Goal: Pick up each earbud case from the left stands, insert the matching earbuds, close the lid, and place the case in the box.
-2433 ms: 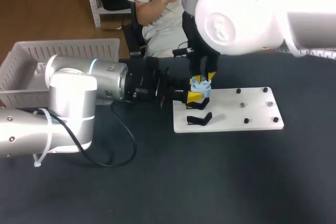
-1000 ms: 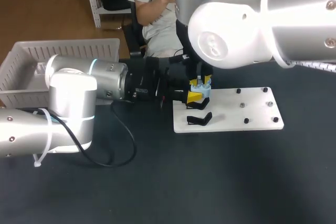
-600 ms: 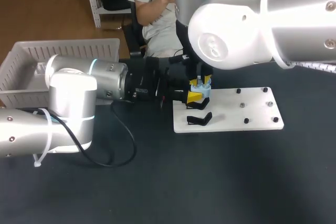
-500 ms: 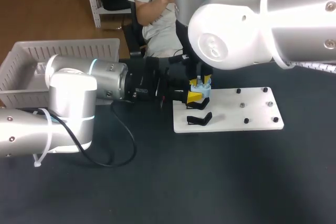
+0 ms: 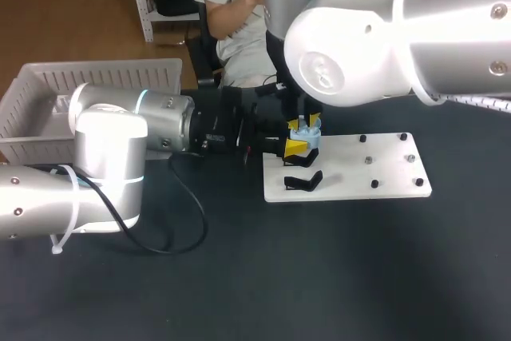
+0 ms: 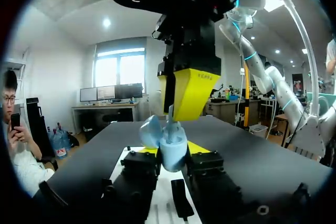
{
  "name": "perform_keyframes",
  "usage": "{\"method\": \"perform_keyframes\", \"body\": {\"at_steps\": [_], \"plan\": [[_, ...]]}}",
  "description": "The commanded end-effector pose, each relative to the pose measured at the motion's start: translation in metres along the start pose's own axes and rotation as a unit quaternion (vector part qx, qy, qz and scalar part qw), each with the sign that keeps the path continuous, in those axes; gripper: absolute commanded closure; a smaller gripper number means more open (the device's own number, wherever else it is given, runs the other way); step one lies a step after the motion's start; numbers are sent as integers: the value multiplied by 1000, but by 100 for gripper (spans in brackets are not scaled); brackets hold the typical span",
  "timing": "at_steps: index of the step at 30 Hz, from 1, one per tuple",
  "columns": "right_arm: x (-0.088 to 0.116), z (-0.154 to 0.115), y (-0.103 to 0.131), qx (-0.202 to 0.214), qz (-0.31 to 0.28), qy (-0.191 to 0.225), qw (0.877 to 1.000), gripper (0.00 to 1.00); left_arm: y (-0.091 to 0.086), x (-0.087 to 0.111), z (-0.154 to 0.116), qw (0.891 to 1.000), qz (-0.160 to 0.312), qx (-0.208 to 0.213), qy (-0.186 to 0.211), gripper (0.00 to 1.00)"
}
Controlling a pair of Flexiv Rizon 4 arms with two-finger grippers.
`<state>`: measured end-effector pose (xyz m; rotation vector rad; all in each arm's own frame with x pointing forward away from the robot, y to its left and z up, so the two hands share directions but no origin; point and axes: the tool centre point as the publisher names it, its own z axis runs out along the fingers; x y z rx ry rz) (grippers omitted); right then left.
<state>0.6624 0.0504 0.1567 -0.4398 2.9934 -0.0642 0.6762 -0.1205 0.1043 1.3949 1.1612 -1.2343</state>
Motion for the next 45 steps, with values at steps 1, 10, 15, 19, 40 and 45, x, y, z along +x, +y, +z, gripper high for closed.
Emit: {"method": "perform_keyframes", "body": {"at_steps": [1, 10, 15, 19, 40, 45], "plan": [[-1, 1, 1, 2, 1, 1, 1000, 100, 0, 0, 0, 1000, 0, -1, 1, 100], [-3, 4, 1, 3, 0, 3, 1000, 100, 0, 0, 0, 1000, 0, -1, 1, 100], [-3, 6, 1, 4, 0, 6, 1000, 100, 0, 0, 0, 1000, 0, -1, 1, 100], [-4, 8, 0, 6, 0, 9, 1000, 100, 0, 0, 0, 1000, 0, -1, 1, 100], [-5, -9, -8, -30, 21, -13, 999, 0, 0, 0, 0, 1000, 0, -1, 1, 100], [-25, -10, -31, -65, 80, -24, 994, 0, 0, 0, 0, 1000, 0, -1, 1, 100]]}}
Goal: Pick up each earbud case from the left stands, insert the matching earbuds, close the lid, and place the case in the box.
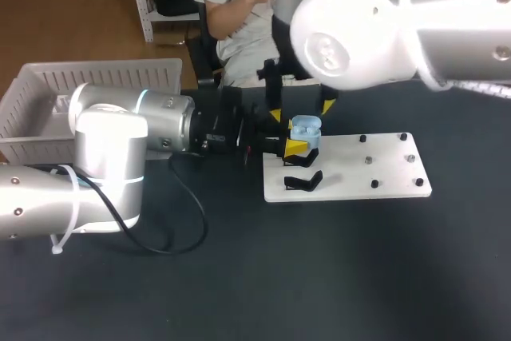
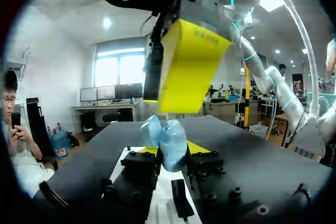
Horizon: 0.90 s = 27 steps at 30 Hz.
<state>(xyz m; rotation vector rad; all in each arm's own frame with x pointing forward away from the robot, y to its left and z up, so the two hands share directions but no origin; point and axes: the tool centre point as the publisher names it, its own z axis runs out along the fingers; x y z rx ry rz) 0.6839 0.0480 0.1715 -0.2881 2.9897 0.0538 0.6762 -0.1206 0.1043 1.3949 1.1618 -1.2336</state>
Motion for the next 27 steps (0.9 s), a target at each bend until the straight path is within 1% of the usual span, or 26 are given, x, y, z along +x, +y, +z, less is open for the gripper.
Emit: {"method": "perform_keyframes", "body": {"at_steps": [1, 3, 4, 6, 9, 11, 14, 17, 22, 27], "plan": [[-11, 1, -26, -40, 44, -9, 998, 0, 0, 0, 0, 1000, 0, -1, 0, 100], [-23, 8, -38, -43, 76, -9, 996, 0, 0, 0, 0, 1000, 0, -1, 0, 100], [-27, 10, -41, -45, 83, -9, 996, 0, 0, 0, 0, 1000, 0, -1, 0, 100], [-36, 17, -50, -45, 104, 0, 994, 0, 0, 0, 0, 1000, 0, -1, 0, 100], [-44, 30, -60, -41, 121, 13, 992, 0, 0, 0, 0, 1000, 0, -1, 0, 100], [-45, 37, -65, -42, 129, 23, 991, 0, 0, 0, 0, 1000, 0, -1, 0, 100], [-40, 45, -69, -38, 132, 36, 990, 0, 0, 0, 0, 1000, 0, -1, 0, 100], [-30, 47, -69, -33, 128, 48, 990, 0, 0, 0, 0, 1000, 0, -1, 0, 100], [-10, 41, -68, -31, 116, 71, 990, 0, 0, 0, 0, 1000, 0, -1, 0, 100], [8, 36, -67, -42, 114, 91, 988, 0, 0, 0, 0, 1000, 0, -1, 0, 100]]}}
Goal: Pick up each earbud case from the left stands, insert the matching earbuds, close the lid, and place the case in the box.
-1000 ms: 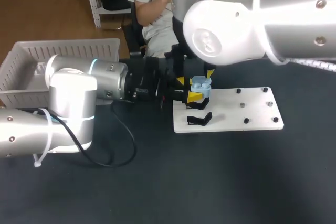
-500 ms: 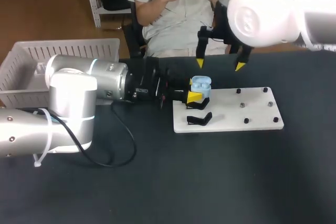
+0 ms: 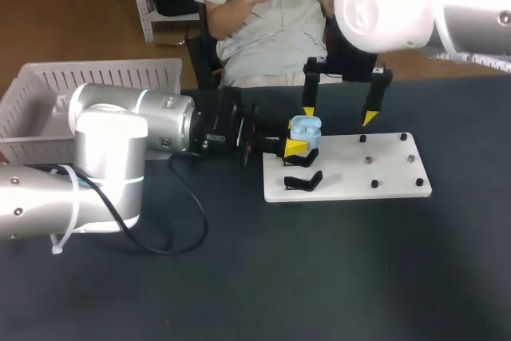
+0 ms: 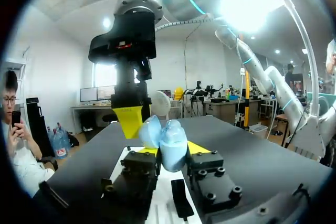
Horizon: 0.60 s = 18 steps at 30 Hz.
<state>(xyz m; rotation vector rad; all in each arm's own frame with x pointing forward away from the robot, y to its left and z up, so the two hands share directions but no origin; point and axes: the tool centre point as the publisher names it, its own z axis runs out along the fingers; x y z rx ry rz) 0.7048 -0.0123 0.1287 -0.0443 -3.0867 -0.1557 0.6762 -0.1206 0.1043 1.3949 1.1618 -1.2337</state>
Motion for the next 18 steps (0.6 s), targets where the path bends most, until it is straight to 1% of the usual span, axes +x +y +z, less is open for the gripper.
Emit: {"method": "perform_keyframes", "body": {"at_steps": [1, 3, 4, 6, 8, 9, 10, 12, 14, 17, 18], "plan": [[14, -5, -5, -9, -1, 4, 1000, 0, 0, 0, 0, 1000, 0, -1, 0, 100], [19, -7, -4, -16, -3, 15, 1000, 0, 0, 0, 0, 1000, 0, -1, 0, 100], [21, -8, -4, -12, -5, 6, 1000, 0, 0, 0, 0, 1000, 0, -1, 0, 100], [23, -12, -3, -19, -6, 5, 1000, 0, 0, 0, 0, 1000, 0, -1, 0, 100], [21, -16, -4, -16, -4, -15, 1000, 0, 0, 0, 0, 1000, 0, -1, 0, 100], [20, -18, -5, -27, -2, -11, 1000, 0, 0, 0, 0, 1000, 0, -1, 0, 100], [20, -18, -6, -30, -3, -5, 1000, 0, 0, 0, 0, 1000, 0, -1, 0, 100], [20, -15, -3, -18, -10, -4, 1000, 0, 0, 0, 0, 1000, 0, -1, 0, 100], [22, -12, -1, -23, -14, 3, 1000, 0, 0, 0, 0, 1000, 0, -1, 0, 100], [25, -10, 2, -23, -18, 5, 1000, 0, 0, 0, 0, 1000, 0, -1, 0, 100], [25, -10, 3, -23, -20, -4, 1000, 0, 0, 0, 0, 1000, 0, -1, 0, 100]]}}
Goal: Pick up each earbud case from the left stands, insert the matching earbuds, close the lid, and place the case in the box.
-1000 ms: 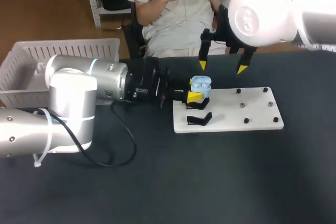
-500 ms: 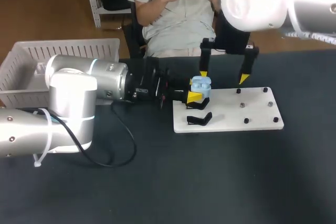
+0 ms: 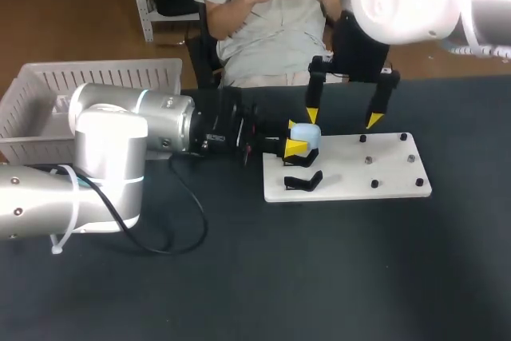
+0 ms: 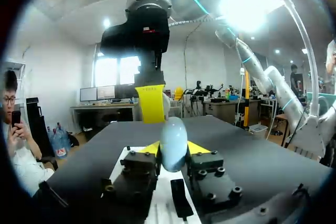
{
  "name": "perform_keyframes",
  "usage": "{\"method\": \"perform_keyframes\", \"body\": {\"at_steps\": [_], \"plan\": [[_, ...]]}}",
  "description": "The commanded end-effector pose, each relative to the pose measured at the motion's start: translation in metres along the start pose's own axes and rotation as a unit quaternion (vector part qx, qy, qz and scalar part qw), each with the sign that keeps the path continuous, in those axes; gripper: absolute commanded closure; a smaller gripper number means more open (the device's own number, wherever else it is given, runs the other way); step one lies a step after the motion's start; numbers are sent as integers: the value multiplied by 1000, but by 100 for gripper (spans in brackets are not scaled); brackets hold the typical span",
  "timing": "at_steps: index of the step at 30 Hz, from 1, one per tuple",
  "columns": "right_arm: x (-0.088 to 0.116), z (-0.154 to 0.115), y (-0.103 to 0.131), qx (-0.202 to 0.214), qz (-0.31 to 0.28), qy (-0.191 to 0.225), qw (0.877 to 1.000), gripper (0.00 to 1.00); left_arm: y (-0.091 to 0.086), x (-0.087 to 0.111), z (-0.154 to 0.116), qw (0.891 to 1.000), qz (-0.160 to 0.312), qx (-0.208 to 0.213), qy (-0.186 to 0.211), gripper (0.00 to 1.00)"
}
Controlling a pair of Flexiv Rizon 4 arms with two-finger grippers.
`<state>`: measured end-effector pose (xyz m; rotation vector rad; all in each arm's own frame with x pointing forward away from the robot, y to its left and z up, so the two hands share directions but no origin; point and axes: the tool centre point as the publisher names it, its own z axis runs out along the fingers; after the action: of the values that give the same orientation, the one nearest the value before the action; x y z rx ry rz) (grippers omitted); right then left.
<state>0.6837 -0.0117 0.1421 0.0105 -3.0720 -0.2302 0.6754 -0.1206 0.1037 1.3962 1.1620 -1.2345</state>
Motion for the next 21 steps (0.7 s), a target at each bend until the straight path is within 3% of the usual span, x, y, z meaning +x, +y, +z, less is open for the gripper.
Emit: {"method": "perform_keyframes", "body": {"at_steps": [1, 6, 9, 14, 21], "plan": [[3, -1, 2, 5, -2, -27, 1000, 0, 0, -1, 0, 1000, 1, -2, 0, 100], [1, -35, -4, -14, 11, -132, 991, 0, 0, -1, 0, 1000, 1, -2, 0, 100], [1, -50, -11, -23, 20, -173, 985, 0, 0, -1, 0, 1000, 1, -2, 0, 100], [3, -64, -32, -48, 52, -203, 977, 0, -1, -6, -16, 1000, 1, -14, 14, 100], [3, -65, -38, -53, 59, -204, 976, 0, -2, -33, -90, 993, 13, -77, 88, 100]]}}
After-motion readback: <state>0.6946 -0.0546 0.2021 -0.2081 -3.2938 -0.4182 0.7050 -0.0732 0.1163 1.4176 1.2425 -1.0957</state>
